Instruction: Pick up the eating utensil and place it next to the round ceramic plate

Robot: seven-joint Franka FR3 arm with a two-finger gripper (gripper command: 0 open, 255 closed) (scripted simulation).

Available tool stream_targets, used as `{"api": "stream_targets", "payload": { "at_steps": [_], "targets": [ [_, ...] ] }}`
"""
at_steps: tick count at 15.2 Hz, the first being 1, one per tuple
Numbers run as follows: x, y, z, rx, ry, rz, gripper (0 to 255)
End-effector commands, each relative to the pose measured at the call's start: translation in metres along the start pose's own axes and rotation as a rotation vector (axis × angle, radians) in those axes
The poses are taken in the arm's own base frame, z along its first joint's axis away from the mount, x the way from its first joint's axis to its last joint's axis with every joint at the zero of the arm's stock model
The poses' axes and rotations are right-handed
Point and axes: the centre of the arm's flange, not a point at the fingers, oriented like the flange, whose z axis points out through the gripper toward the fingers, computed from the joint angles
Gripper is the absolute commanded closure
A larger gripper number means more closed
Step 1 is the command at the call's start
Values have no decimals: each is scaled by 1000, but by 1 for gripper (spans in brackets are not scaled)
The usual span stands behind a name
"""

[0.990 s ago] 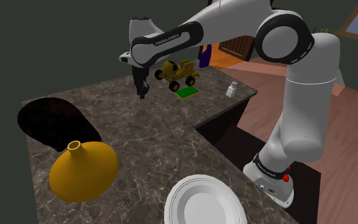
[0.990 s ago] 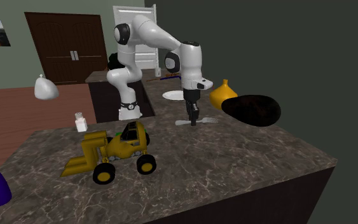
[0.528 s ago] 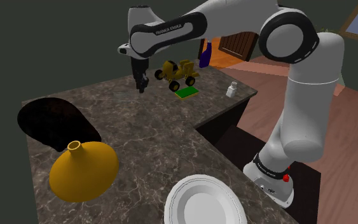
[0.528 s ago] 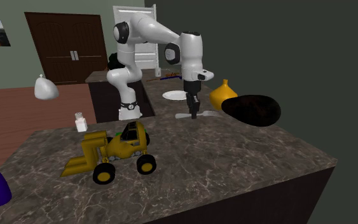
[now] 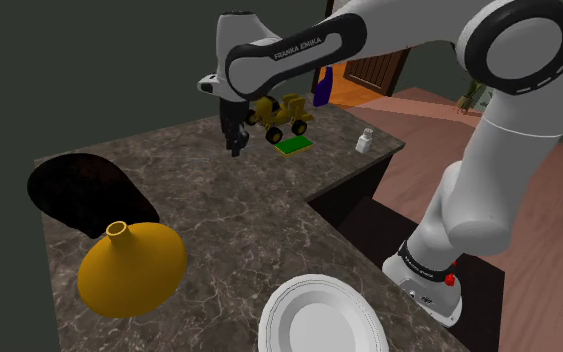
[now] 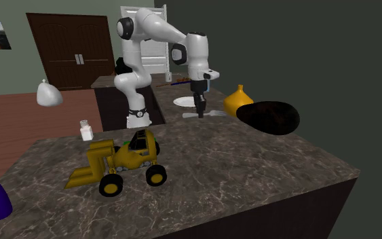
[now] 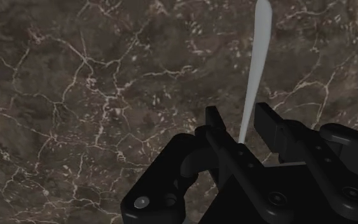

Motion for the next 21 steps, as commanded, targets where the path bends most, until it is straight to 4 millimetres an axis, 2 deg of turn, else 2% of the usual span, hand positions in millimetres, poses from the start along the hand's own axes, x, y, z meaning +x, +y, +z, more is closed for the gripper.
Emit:
{"api": "stream_targets", "payload": {
  "at_steps": [1,21],
  "targets": [
    [-3,-28,-2,0,0,0,255],
    [-25,-291,-12,0,0,0,255]
  ]
}}
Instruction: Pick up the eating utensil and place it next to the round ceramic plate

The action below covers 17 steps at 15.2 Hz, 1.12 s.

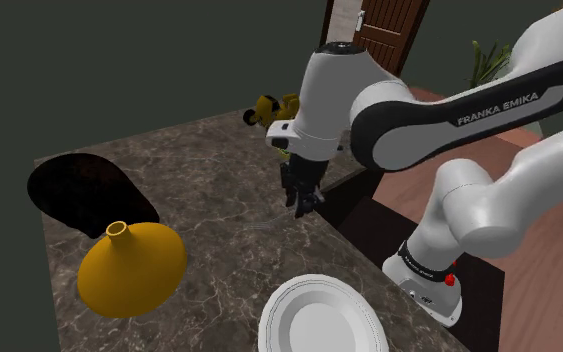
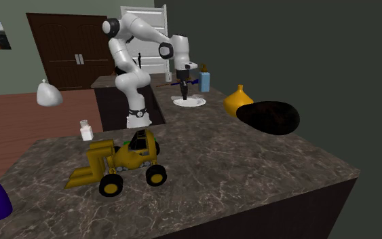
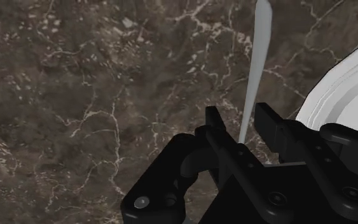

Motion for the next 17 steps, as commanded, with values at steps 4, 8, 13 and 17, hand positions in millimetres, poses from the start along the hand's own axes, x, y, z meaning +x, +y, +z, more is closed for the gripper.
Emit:
{"api": "stream_targets", "payload": {
  "at_steps": [4,8,13,17],
  "targets": [
    [-4,-64,0,0,0,1,255],
    [-8,-117,-2,0,0,1,255],
    [-14,-183,-5,0,0,1,255],
    [-18,-235,-7,0,0,1,255]
  ]
}}
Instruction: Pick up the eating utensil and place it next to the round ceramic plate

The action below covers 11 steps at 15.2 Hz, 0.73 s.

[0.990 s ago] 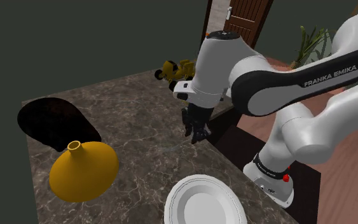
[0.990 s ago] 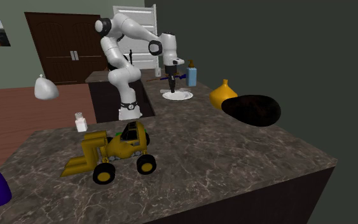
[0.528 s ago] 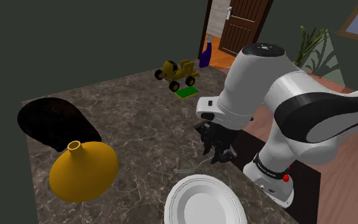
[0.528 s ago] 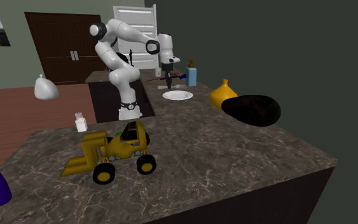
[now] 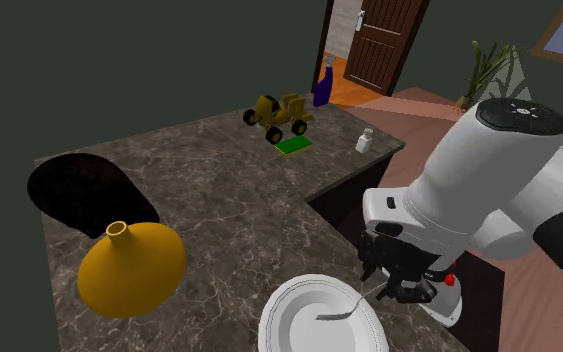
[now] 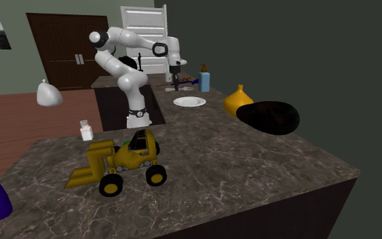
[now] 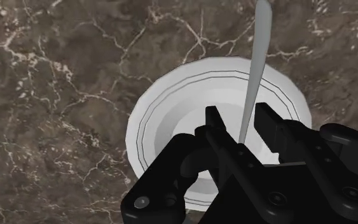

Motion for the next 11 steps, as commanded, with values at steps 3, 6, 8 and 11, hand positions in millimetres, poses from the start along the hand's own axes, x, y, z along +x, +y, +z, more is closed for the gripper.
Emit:
{"api": "stream_targets", "payload": {
  "at_steps": [3,6,8,11],
  "targets": [
    [-1,-53,-2,1,0,2,255],
    [-5,-93,-3,1,0,2,255],
    [-7,-119,-4,1,0,2,255],
    [-10,-158,-6,1,0,2,255]
  ]
}}
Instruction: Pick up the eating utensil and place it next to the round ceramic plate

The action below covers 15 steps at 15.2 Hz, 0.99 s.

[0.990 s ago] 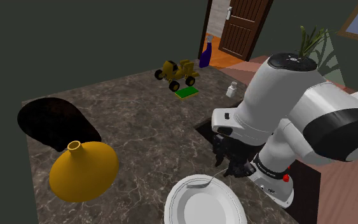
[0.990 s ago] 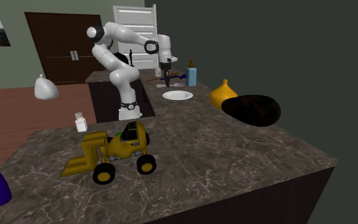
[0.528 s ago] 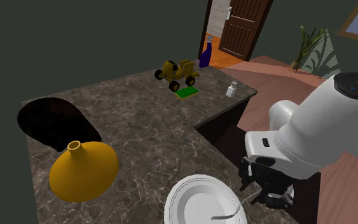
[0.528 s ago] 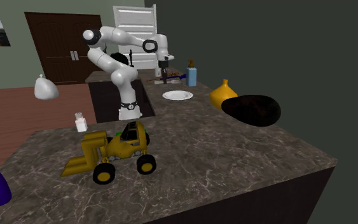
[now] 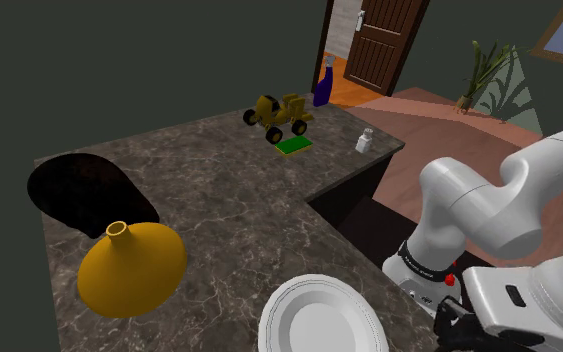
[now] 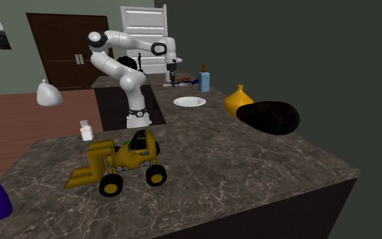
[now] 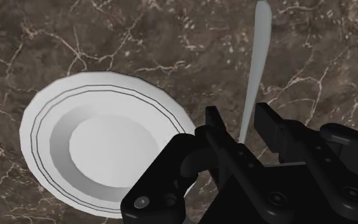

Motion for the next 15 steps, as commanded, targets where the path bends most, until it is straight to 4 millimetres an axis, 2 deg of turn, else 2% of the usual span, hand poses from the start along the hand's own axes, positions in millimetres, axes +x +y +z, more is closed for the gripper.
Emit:
{"api": "stream_targets", "payload": {
  "at_steps": [1,9,15],
  "targets": [
    [-4,-27,-2,1,0,1,255],
    [-12,-128,-6,1,0,1,255],
    [-14,-129,26,1,0,1,255]
  ]
}}
